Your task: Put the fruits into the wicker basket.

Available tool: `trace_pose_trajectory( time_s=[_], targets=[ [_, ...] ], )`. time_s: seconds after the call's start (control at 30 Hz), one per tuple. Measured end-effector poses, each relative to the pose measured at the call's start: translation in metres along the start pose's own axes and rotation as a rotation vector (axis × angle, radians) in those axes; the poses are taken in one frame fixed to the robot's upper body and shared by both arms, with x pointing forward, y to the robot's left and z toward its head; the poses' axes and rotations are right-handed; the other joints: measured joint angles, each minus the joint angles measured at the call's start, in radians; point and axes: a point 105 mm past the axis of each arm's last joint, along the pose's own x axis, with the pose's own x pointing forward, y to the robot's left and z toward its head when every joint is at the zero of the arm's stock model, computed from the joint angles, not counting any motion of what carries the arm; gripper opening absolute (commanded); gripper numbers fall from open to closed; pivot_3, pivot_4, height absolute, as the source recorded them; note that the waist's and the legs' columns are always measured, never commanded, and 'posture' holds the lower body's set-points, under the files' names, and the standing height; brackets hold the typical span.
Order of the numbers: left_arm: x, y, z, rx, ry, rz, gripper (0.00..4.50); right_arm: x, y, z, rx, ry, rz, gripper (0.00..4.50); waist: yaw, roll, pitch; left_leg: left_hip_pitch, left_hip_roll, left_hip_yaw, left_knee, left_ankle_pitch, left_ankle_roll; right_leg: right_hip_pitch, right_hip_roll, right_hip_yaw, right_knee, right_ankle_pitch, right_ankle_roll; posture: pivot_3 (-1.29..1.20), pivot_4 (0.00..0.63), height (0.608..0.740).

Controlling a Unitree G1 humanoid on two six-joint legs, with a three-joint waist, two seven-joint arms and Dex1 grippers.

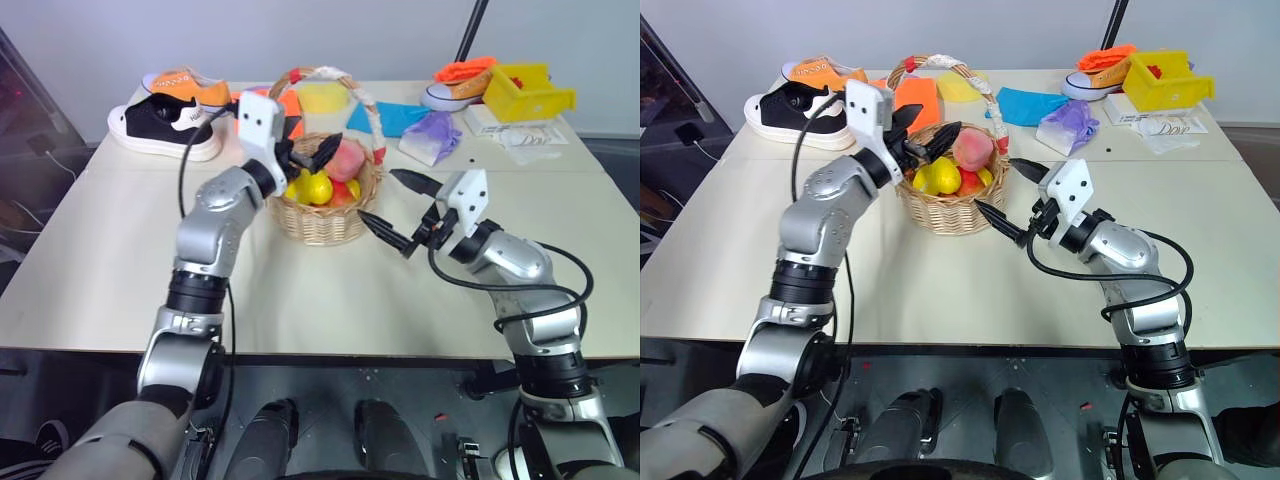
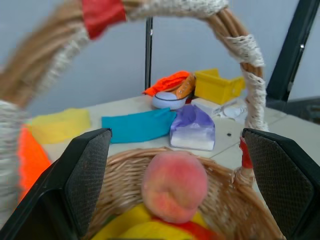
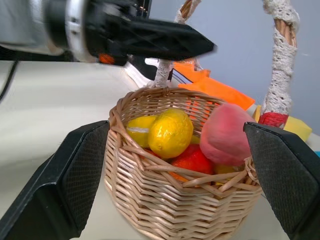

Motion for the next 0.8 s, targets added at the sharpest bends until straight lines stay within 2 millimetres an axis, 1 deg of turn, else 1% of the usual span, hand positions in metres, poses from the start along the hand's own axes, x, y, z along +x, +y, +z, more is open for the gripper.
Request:
trace_pose_trajectory(
  time_s=[0.1,0.13,0.2,0.23,0.3,0.4,0.47,0.57,0.73,0.8],
  targets=[
    [-0.037,0.005,-0.001,0.073,0.048,-0.054,4.47,0.003,-0.017,0.007,0.003,-0.029,-0.093,4.50,-0.005,0.001,0.000,0.000,0.000,0.001,-0.001,0.000,0.000,-0.002,0.000,0.002,0.001,0.000,0.000,0.00,0.150,0.740],
    [-0.053,0.009,-0.004,0.104,0.084,-0.064,4.47,0.004,-0.022,0.010,0.012,-0.046,-0.121,4.50,-0.008,0.001,0.000,0.001,0.001,0.001,-0.003,0.000,0.000,-0.002,0.000,0.002,0.001,0.000,0.000,0.00,0.150,0.740],
    [-0.083,0.018,-0.013,0.114,0.140,-0.056,4.47,0.008,-0.027,0.013,0.032,-0.067,-0.157,4.50,-0.004,0.002,0.000,0.001,0.001,0.001,-0.005,0.000,-0.001,-0.002,0.000,0.002,0.001,0.000,-0.001,0.00,0.150,0.740],
    [-0.094,0.022,-0.018,0.106,0.162,-0.045,4.47,0.010,-0.028,0.013,0.041,-0.074,-0.169,4.50,-0.002,0.002,0.000,0.001,0.001,0.001,-0.005,0.001,-0.001,-0.002,0.000,0.002,0.001,0.000,-0.001,0.00,0.150,0.740],
    [-0.118,0.029,-0.022,0.066,0.174,-0.024,4.47,0.019,-0.032,0.009,0.065,-0.066,-0.211,4.50,0.000,0.002,0.000,0.001,0.001,0.001,-0.005,0.001,-0.001,-0.002,0.000,0.002,0.000,0.000,-0.001,0.00,0.150,0.740],
    [-0.145,0.034,-0.024,0.055,0.166,0.014,4.47,0.031,-0.040,-0.003,0.100,-0.033,-0.276,4.50,0.006,0.002,0.000,0.001,0.000,0.001,-0.005,0.001,-0.002,-0.001,-0.001,0.002,-0.001,0.000,-0.001,0.00,0.150,0.740],
    [-0.158,0.038,-0.028,0.063,0.176,0.053,4.47,0.036,-0.041,-0.010,0.110,-0.013,-0.282,4.50,0.008,0.002,0.000,0.001,0.000,0.000,-0.005,0.001,-0.002,-0.001,-0.001,0.001,-0.001,0.000,-0.001,0.00,0.150,0.740],
    [-0.174,0.034,-0.034,0.075,0.195,0.073,4.47,0.044,-0.046,-0.017,0.120,0.003,-0.298,4.50,0.002,0.002,0.000,0.001,0.000,0.001,-0.005,0.001,-0.002,-0.002,-0.001,0.001,-0.001,0.000,-0.001,0.00,0.150,0.740],
    [-0.189,0.029,-0.026,0.112,0.173,0.092,4.47,0.058,-0.051,-0.022,0.124,0.013,-0.297,4.50,-0.001,0.002,0.000,0.001,0.001,0.001,-0.006,0.001,-0.002,-0.003,0.000,0.002,-0.001,0.000,-0.002,0.00,0.150,0.740],
    [-0.195,0.026,-0.027,0.099,0.174,0.090,4.50,0.061,-0.053,-0.025,0.122,0.022,-0.291,3.95,-0.001,0.002,0.000,0.001,0.001,0.001,-0.007,0.001,-0.002,-0.003,0.000,0.002,-0.001,0.000,-0.002,0.00,0.150,0.740]
  ],
)
